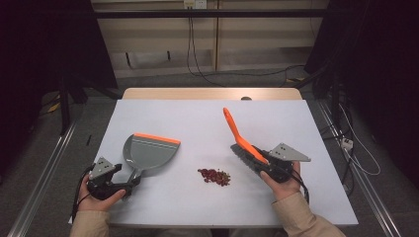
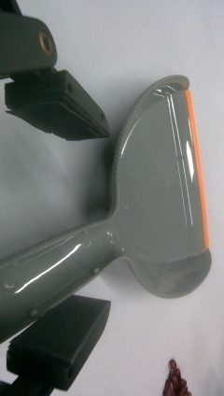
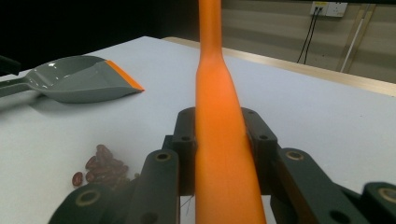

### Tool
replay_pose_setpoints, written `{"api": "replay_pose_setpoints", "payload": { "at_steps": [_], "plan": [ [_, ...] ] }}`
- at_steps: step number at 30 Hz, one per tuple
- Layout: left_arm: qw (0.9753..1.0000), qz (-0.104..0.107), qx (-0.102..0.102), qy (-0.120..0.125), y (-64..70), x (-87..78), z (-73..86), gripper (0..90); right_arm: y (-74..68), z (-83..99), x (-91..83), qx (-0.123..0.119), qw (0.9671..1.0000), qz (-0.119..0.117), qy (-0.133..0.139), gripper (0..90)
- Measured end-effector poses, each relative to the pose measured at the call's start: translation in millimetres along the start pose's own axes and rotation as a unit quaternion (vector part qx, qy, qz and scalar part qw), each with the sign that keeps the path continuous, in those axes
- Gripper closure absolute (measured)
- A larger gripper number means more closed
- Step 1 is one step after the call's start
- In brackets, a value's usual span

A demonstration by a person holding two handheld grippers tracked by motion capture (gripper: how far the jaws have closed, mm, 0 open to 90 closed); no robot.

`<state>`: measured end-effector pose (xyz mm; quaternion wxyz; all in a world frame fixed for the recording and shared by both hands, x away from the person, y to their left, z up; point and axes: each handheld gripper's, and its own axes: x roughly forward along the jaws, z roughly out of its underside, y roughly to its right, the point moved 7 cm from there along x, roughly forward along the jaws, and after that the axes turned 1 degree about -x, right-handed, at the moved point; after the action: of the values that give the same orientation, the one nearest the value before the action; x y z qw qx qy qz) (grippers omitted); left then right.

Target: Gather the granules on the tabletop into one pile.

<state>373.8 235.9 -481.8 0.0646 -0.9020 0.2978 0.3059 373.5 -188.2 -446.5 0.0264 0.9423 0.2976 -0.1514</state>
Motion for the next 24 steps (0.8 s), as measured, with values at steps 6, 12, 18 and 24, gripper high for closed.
{"api": "replay_pose_setpoints", "payload": {
  "at_steps": [6, 12, 18, 24],
  "plan": [
    [1.0, -0.003, -0.002, 0.0, -1.3, 0.3, -2.8, 15.4, -0.8, -1.1, 0.4, -0.002, 1.0, -0.003, 0.001, 71.0],
    [0.9997, -0.01, 0.005, -0.022, 5.7, 11.2, -6.6, 14.9, -1.2, -1.0, 1.6, -0.002, 1.0, -0.003, 0.001, 71.0],
    [0.9979, -0.036, 0.0, -0.054, 1.8, 22.1, -5.7, 16.3, -1.7, -0.6, 1.4, -0.002, 1.0, -0.004, 0.0, 71.0],
    [0.9974, -0.028, -0.001, -0.067, 2.6, 25.0, -5.0, 36.4, -1.2, -0.9, 1.1, -0.002, 1.0, -0.006, 0.002, 71.0]
  ]
}}
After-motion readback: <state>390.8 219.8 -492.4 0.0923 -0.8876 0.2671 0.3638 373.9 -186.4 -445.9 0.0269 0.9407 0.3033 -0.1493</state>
